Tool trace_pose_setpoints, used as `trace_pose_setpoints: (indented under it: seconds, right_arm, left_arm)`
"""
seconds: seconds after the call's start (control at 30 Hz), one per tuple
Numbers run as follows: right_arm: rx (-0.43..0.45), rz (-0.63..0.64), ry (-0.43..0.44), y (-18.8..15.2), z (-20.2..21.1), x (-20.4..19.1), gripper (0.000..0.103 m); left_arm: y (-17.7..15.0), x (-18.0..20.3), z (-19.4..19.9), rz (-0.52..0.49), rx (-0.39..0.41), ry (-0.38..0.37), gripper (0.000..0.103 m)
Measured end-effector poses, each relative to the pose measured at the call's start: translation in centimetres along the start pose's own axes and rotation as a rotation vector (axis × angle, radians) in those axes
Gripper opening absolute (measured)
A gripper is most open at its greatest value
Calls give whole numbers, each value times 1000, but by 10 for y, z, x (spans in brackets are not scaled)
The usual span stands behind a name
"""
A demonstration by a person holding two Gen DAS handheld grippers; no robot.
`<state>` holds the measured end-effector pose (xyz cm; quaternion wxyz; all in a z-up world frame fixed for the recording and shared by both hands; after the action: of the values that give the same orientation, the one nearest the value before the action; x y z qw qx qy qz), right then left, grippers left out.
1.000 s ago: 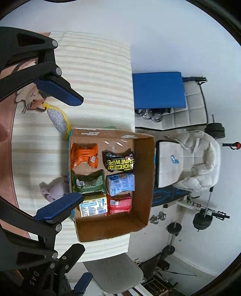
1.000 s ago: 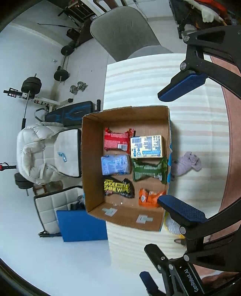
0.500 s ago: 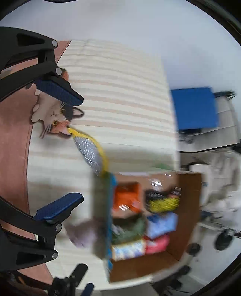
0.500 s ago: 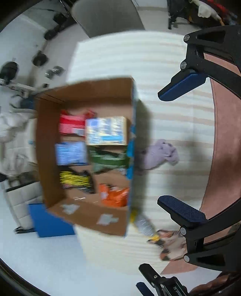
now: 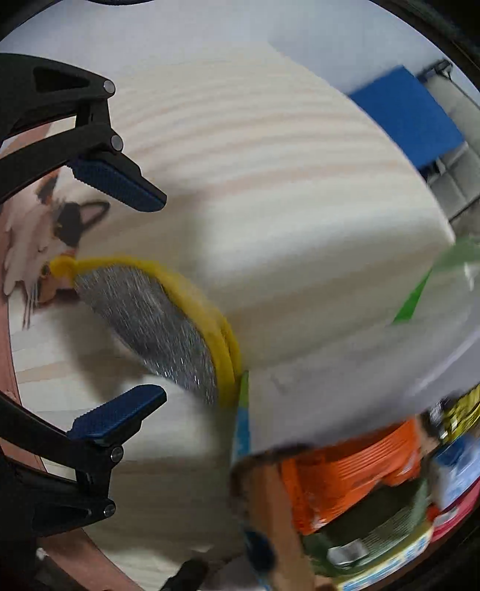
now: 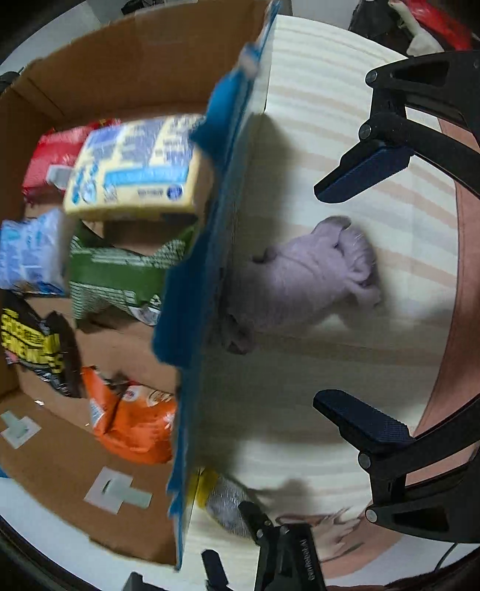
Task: Organize soft objects
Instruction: 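Grasp the silver-yellow sponge with the left tool while the right tool grasps the lilac cloth, then place the sponge and the lilac cloth into the box's remaining gaps and release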
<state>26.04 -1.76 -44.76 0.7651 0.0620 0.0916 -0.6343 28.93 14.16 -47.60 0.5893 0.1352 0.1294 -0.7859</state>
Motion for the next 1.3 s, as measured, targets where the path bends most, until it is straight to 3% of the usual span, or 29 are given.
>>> trace_pose_setpoints:
  seconds: [0.07, 0.1, 0.13, 0.17, 0.23, 0.37, 0.6, 0.67, 0.73, 0.97, 1.07, 1.1, 1.17, 1.3]
  right_arm:
    - [-10, -5, 4, 0, -8, 0, 88]
    - [-14, -12, 12, -1, -11, 0, 80]
    - [-22, -20, 8, -3, -14, 2, 69]
    - [-24, -29, 3, -6, -15, 4, 64]
    - [-30, -44, 5, -11, -15, 7, 45]
    - [-52, -71, 20, -32, -11, 14, 43]
    - [-131, -150, 117, -91, -12, 27, 42]
    - [-140, -164, 132, -103, -13, 31, 42]
    - [-144, -174, 130, -110, -14, 36, 42]
    - [-150, -177, 123, -103, -14, 36, 46]
    - [-152, -187, 126, -95, -15, 29, 47]
    - [-154, -187, 125, -94, -18, 27, 47]
    - [-153, -192, 130, -94, -21, 27, 46]
    - [-135, -173, 127, -101, -22, 30, 35]
  left_arm:
    - [-2, 8, -4, -10, -11, -15, 71]
    - [-5, 11, -6, -5, -29, -24, 57]
    - [-7, 13, -7, 12, -40, -45, 56]
    - [-8, 13, -7, 39, -44, -65, 55]
    - [-19, 13, -7, 152, -100, -140, 52]
    - [-54, 23, -4, 358, -236, -320, 51]
    - [-104, 59, 4, 491, -309, -442, 51]
    - [-109, 68, 4, 479, -310, -433, 52]
    - [-111, 76, 4, 444, -292, -371, 52]
    - [-104, 105, 8, 321, -273, -241, 52]
    - [-94, 116, 17, 310, -247, -226, 52]
    - [-93, 122, 21, 313, -240, -225, 45]
    - [-104, 120, 30, 323, -231, -224, 44]
    - [-109, 119, 53, 351, -204, -255, 42]
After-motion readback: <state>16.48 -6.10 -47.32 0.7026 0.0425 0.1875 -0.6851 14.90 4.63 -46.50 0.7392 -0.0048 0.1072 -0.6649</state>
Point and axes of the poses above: each gripper's, at about its wrist camera, not at the fingertips, and z roughly against the way its jaws point, x to its right, y to its top, the point moved 9 cm from there along -z, roughly the way its jaws point, and after that the axes turned 11 degrees about y, right-handed, at the moved point
